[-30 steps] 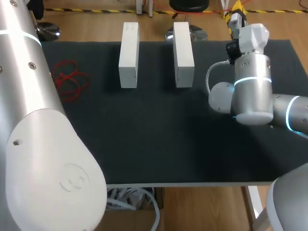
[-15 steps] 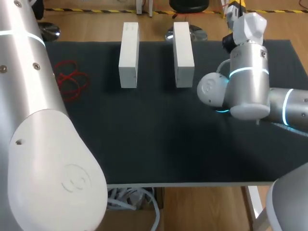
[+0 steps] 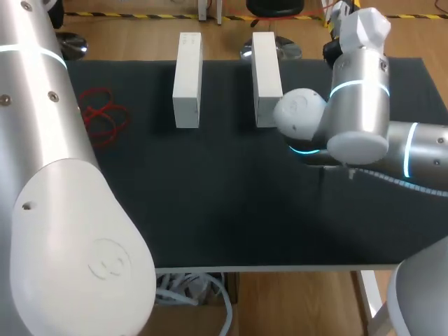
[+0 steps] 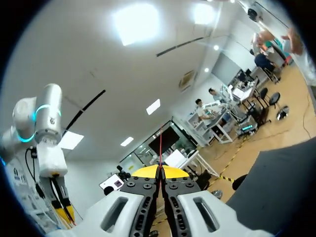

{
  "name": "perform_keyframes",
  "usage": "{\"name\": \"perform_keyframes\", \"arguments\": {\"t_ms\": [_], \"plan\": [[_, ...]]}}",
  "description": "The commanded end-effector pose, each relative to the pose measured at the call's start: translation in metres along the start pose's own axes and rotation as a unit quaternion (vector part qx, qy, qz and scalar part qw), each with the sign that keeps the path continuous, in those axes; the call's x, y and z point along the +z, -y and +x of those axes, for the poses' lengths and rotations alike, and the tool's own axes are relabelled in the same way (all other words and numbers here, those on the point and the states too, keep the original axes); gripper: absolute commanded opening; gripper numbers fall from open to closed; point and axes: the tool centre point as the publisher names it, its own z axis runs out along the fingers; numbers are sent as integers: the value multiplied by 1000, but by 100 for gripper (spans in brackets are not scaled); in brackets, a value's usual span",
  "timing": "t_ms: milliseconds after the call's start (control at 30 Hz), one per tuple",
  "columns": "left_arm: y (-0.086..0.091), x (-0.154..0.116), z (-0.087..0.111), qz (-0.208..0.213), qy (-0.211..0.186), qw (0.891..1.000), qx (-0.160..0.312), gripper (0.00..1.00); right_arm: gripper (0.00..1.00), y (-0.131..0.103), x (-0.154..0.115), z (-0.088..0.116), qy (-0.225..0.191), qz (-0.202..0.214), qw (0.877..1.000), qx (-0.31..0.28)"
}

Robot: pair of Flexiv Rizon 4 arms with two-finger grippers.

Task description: Grab the tape and strap the tape.

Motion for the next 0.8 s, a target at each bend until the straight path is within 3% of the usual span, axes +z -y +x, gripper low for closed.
{"name": "perform_keyframes", "arguments": {"t_ms": [33,467,567,633,700,800], "plan": [[1,-3,-3,-3,-5,1000,0,0,0,-1,-1,6,62,1,998,4],[1,-3,-3,-3,-5,1000,0,0,0,-1,-1,6,62,1,998,4],[1,-3,-3,-3,-5,1000,0,0,0,4,-1,13,71,46,992,-98],[1,-3,-3,-3,-5,1000,0,0,0,2,0,23,42,59,982,-175],[1,-3,-3,-3,-5,1000,0,0,0,2,3,27,49,86,978,-184],[1,-3,-3,-3,-5,1000,0,0,0,1,5,36,5,115,956,-268]]}}
